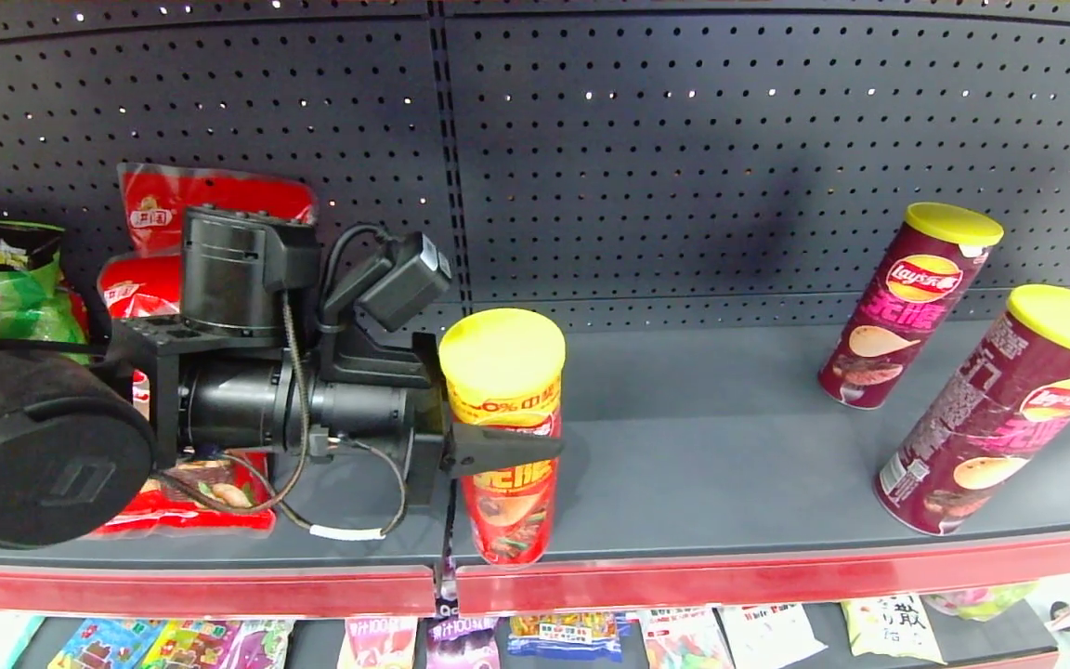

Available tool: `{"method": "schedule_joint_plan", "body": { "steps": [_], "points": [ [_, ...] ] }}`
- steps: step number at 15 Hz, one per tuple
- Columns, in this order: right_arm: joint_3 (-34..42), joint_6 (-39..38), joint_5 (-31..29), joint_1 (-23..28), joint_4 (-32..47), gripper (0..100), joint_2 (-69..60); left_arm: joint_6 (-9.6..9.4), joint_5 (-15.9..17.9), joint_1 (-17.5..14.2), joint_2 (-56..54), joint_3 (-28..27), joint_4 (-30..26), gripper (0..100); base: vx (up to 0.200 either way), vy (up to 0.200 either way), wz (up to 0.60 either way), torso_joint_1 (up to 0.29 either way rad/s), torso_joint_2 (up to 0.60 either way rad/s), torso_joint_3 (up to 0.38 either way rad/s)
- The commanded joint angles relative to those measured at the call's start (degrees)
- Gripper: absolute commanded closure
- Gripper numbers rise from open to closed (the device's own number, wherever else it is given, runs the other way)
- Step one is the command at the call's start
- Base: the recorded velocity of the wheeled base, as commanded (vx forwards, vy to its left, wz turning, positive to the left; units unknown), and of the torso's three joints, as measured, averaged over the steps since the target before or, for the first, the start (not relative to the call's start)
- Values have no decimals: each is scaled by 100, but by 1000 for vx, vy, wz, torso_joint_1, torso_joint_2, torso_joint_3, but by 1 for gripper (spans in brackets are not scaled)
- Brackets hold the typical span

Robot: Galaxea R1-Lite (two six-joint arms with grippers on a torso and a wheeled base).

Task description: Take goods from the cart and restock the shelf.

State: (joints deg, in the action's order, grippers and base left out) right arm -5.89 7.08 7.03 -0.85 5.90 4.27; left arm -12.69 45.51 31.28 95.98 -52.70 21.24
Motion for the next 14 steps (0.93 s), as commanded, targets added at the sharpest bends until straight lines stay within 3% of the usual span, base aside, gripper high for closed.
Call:
{"method": "schedule_joint_plan", "body": {
  "steps": [1, 6, 11, 12, 14],
  "points": [
    [0, 4, 0, -3, -1, 100, 13, -14, 2, 10, -53, 67, 12, 0, 0, 0, 0, 0, 0, 0],
    [-114, 12, 88, -38, -1, 100, 224, -14, -86, -43, -176, 243, 12, 0, 0, 0, 0, 0, 0, 0],
    [-1661, 39, 1054, -504, -1, 100, 2210, -5, -235, -447, -1028, 1306, -5, 0, 0, 0, 0, 0, 0, 0],
    [-2074, 39, 1221, -732, -1, 100, 2729, 3, -297, -544, -1257, 1579, -5, 0, 0, 0, 0, 0, 0, 0],
    [-3129, 100, 1221, -1716, -54, 100, 4047, 56, -473, -667, -1846, 2203, -14, 0, 0, 0, 0, 0, 0, 0]
  ]
}}
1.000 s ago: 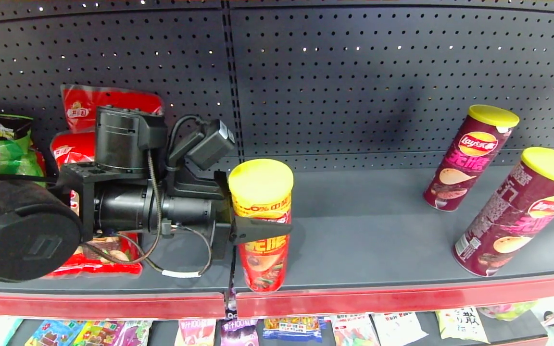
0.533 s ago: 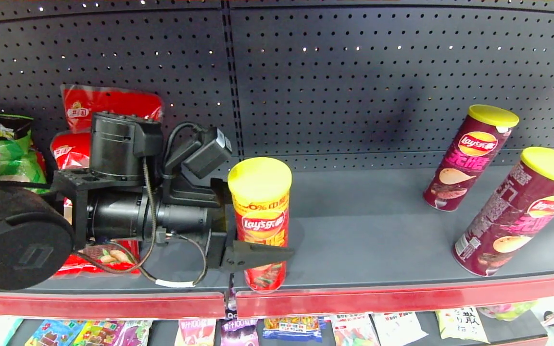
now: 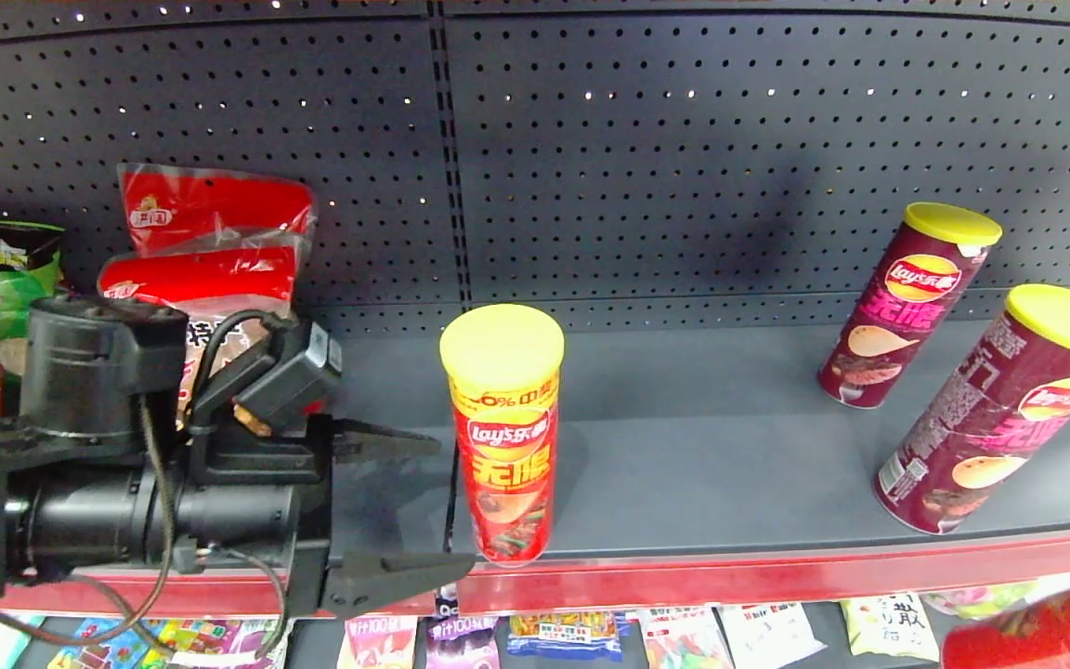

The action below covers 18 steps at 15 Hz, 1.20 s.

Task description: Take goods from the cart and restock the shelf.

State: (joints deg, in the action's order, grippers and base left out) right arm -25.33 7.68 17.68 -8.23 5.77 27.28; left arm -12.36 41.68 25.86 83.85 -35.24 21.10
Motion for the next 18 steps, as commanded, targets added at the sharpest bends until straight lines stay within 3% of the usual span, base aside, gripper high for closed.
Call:
{"method": "schedule_joint_plan", "body": {
  "steps": [1, 3, 6, 9, 14, 18],
  "points": [
    [-1387, 41, 140, -1190, -49, 100, 1991, 32, -160, -151, -747, 554, -1, 0, 0, 0, 0, 0, 0, 0],
    [-2116, 41, -36, -1858, -67, 100, 2906, 243, -415, -151, -1230, 879, -1, 0, 0, 0, 0, 0, 0, 0],
    [-2811, 128, -203, -2271, -313, 100, 3846, 507, -661, -151, -1670, 958, -62, 0, 0, 0, 0, 0, 0, 0],
    [-3637, 181, -230, -2535, -392, 100, 4892, 551, -775, -151, -1898, 958, -317, 0, 0, 0, 0, 0, 0, 0],
    [-4674, 357, -265, -2526, -1192, 100, 6535, 559, -907, -151, -2162, 1019, -563, 0, 0, 0, 0, 0, 0, 0],
    [-5526, 331, -379, -2526, -1271, 100, 7432, 568, -942, -151, -2224, 1028, -572, 0, 0, 0, 0, 0, 0, 0]
  ]
}}
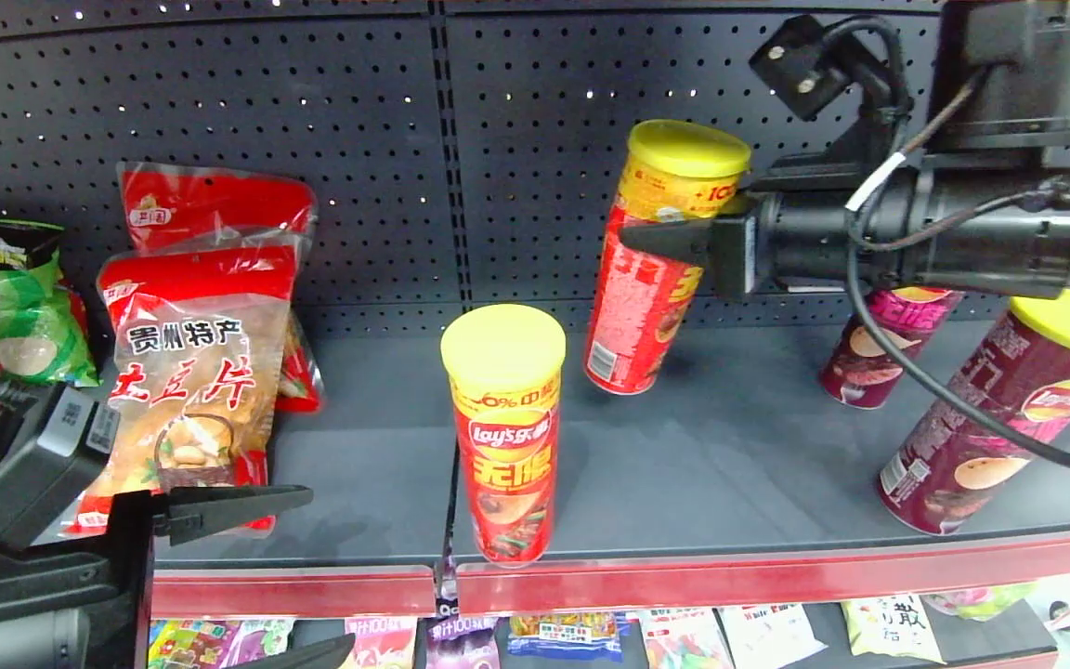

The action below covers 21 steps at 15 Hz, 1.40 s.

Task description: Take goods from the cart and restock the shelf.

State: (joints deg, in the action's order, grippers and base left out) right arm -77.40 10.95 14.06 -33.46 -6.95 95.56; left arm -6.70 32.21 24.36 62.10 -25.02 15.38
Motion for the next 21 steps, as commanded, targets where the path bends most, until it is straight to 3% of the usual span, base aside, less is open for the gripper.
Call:
{"method": "schedule_joint_plan", "body": {
  "steps": [1, 4, 14, 21],
  "points": [
    [-416, -5, -17, -11, 18, 100, 701, 11, -4, -1, -75, 5, 0, 0, 0, 0, 0, 0, 0, 0],
    [-680, -22, -17, -46, 36, 100, 1008, 126, -48, -1, -119, -3, 0, 0, 0, 0, 0, 0, 0, 0],
    [-1471, -233, 36, -275, 27, 100, 1887, 126, -48, -1, -110, 58, -9, 0, 0, 0, 0, 0, 0, 0],
    [-1550, -251, 27, -380, 9, 100, 2037, 126, -48, -1, -119, 102, 0, 0, 0, 0, 0, 0, 0, 0]
  ]
}}
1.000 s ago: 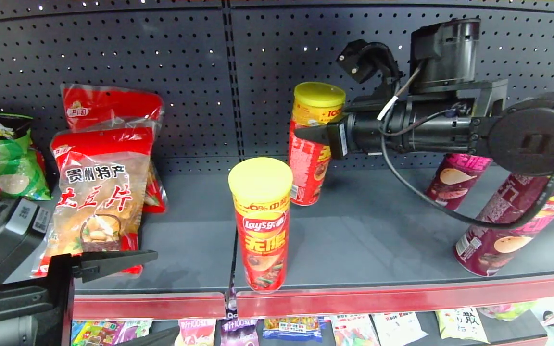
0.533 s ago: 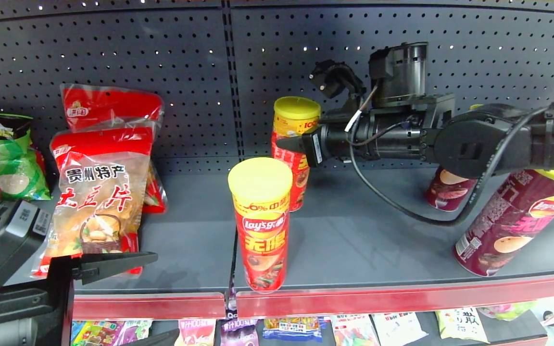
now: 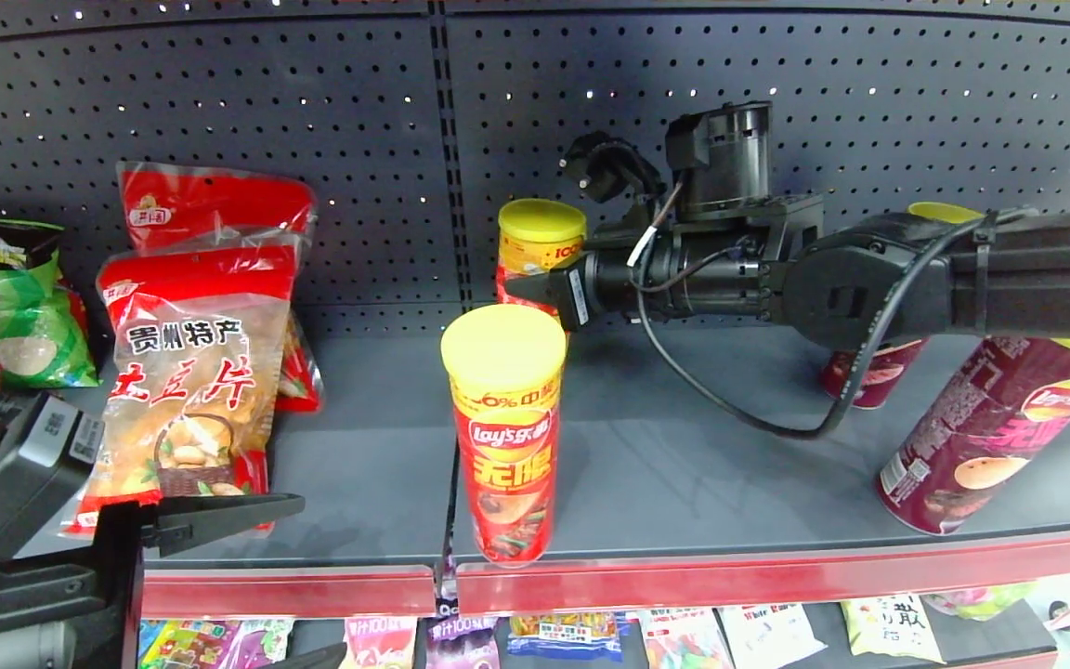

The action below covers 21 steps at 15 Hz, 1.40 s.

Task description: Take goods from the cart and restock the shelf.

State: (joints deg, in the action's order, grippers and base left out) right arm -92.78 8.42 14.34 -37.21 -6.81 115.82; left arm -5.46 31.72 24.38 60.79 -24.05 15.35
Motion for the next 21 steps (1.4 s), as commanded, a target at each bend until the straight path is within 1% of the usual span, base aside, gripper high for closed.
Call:
{"method": "schedule_joint_plan", "body": {
  "steps": [1, 10, 11, 14, 16, 18, 19, 20, 21],
  "points": [
    [-3, 1, -1, -15, -4, 100, 19, 1, 1, -4, 11, 6, 3, 0, 0, 0, 0, 0, 0, 0],
    [85, -78, -27, -164, -4, 100, 19, 1, 1, -4, 11, 23, 3, 0, 0, 0, 0, 0, 0, 0],
    [94, -78, -36, -164, -4, 0, 19, 1, 1, -4, 11, 23, 3, 0, 0, 0, 0, 0, 0, 0],
    [138, -104, -36, -173, 5, 0, -25, 1, 1, -4, 11, 23, 3, 0, 0, 0, 0, 0, 0, 0],
    [384, -113, -98, -208, 5, 0, -244, 1, 1, -4, 47, 23, 3, 0, 0, 0, 0, 0, 0, 0],
    [1025, -192, -273, -278, -4, 0, -728, 1, -34, -4, 134, 15, 3, 0, 0, 0, 0, 0, 0, 0],
    [1192, -227, -317, -322, -4, 0, -842, 1, -52, -4, 161, 15, 3, 0, 0, 0, 0, 0, 0, 0],
    [1711, -359, -528, -402, -30, 0, -1220, -8, -201, -4, 293, -3, 3, 0, 0, 0, 0, 0, 0, 0],
    [1975, -377, -651, -419, -39, 0, -1431, -8, -289, -4, 407, -38, 12, 0, 0, 0, 0, 0, 0, 0]
  ]
}}
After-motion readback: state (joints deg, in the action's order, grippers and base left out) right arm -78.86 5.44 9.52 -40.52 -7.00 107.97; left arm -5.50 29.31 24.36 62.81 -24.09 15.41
